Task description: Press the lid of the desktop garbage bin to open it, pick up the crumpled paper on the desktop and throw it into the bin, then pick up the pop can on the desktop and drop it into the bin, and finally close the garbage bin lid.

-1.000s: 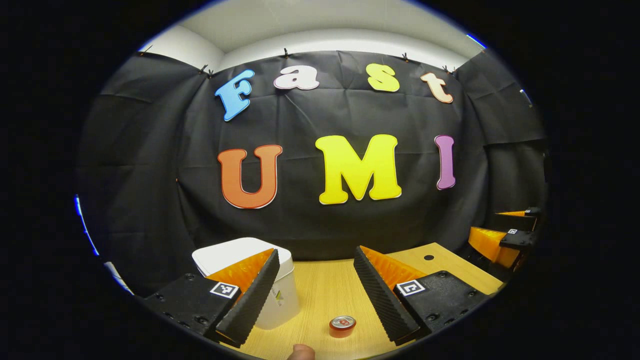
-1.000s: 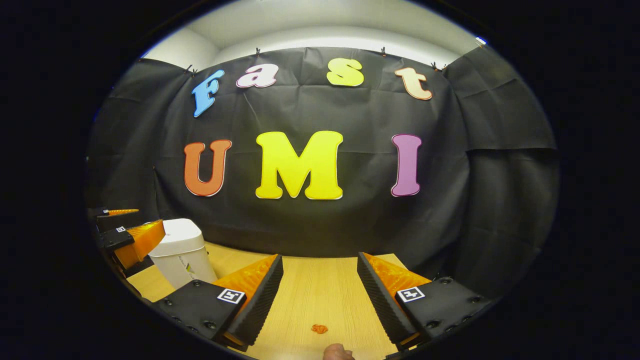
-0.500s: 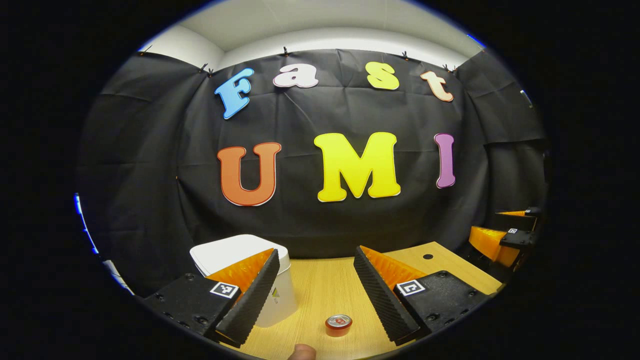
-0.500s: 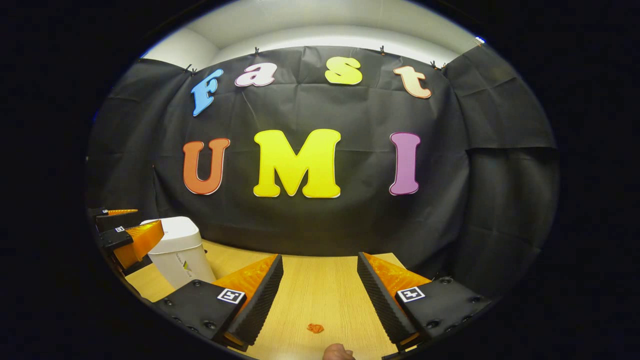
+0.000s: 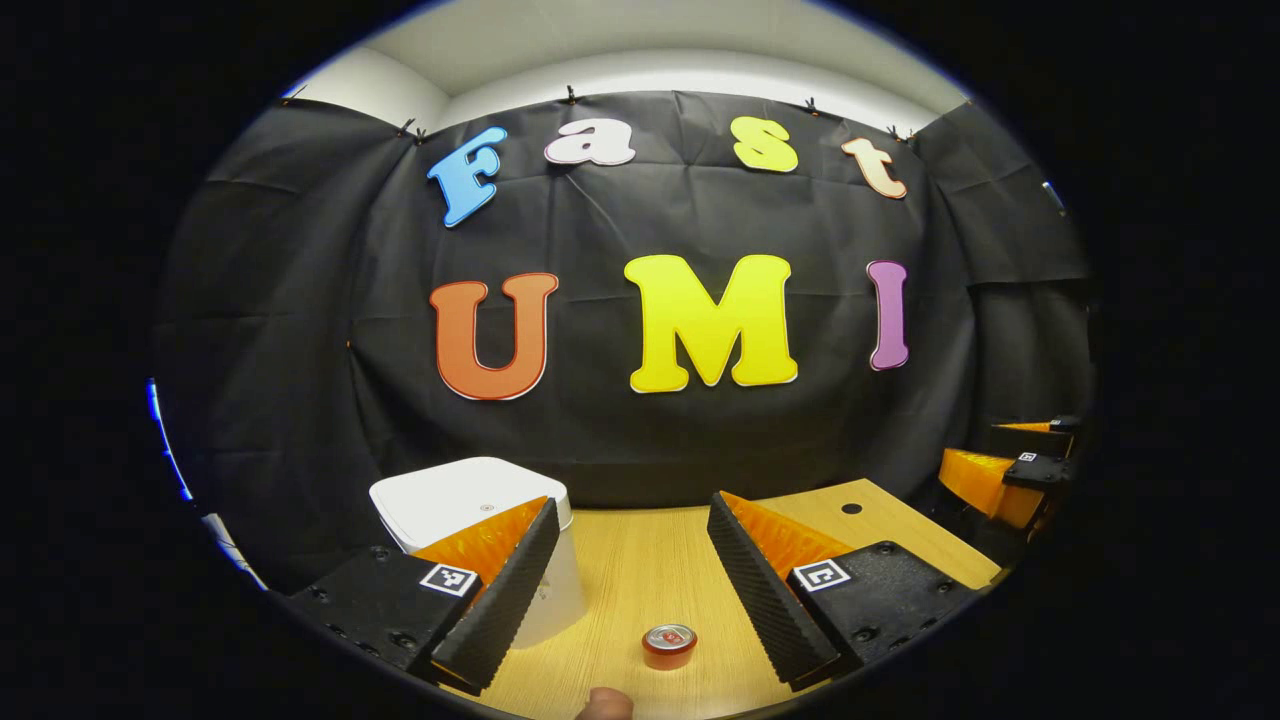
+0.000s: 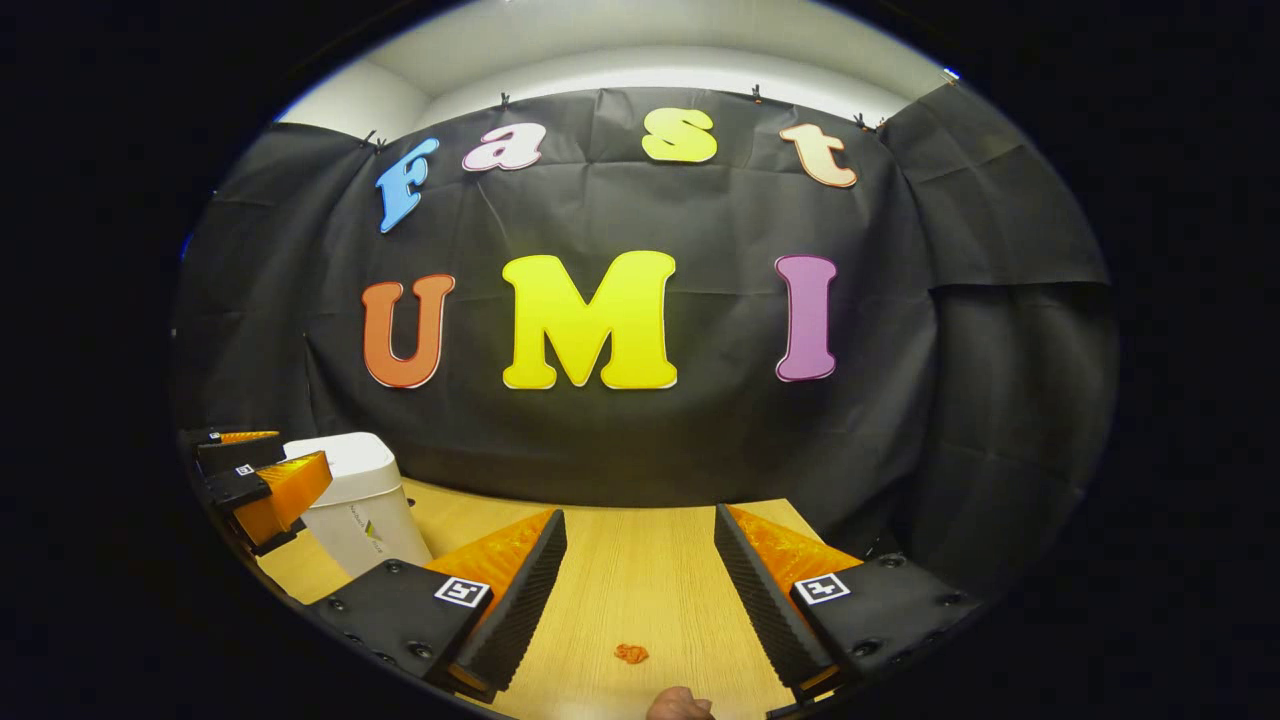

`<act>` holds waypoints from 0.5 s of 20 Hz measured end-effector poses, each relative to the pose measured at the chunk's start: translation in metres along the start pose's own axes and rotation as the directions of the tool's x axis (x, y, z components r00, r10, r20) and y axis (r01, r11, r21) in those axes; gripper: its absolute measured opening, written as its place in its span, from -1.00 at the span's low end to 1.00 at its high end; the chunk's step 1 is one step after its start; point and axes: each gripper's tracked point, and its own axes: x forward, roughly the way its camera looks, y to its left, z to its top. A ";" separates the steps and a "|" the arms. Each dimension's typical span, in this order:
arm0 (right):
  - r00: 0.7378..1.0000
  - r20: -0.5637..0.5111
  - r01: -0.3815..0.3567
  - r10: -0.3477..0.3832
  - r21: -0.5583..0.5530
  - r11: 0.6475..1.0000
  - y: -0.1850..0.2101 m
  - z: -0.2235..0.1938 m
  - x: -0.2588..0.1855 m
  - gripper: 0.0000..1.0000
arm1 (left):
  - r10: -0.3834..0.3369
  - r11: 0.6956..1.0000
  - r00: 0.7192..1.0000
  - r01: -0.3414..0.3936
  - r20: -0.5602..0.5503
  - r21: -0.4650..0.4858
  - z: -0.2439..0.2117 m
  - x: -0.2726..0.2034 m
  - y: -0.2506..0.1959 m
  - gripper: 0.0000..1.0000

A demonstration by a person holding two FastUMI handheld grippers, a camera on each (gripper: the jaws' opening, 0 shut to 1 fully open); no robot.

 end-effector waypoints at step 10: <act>1.000 0.004 0.025 -0.025 0.017 1.000 -0.009 0.000 0.013 0.89 | 0.056 0.998 0.998 -0.056 0.018 -0.001 0.007 0.018 0.021 0.96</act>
